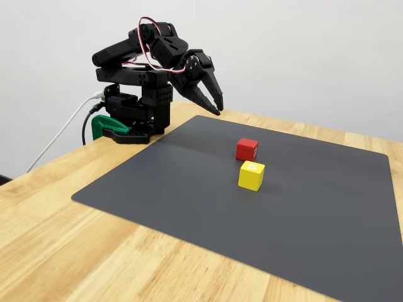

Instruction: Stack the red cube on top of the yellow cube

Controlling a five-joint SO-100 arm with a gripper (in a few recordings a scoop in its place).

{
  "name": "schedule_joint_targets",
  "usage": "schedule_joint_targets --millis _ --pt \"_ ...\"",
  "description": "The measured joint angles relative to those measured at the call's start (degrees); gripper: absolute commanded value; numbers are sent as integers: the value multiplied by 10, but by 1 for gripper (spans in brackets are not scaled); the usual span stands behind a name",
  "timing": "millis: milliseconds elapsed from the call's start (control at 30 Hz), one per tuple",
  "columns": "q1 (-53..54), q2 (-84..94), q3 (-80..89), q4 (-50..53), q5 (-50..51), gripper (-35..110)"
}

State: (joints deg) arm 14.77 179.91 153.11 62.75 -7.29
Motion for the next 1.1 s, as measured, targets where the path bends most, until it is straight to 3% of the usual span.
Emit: schedule_joint_targets --millis 300,400,1100 --pt "0 0 0 0 0 2" --pt "0 0 0 0 0 8" --pt "0 0 0 0 0 0"
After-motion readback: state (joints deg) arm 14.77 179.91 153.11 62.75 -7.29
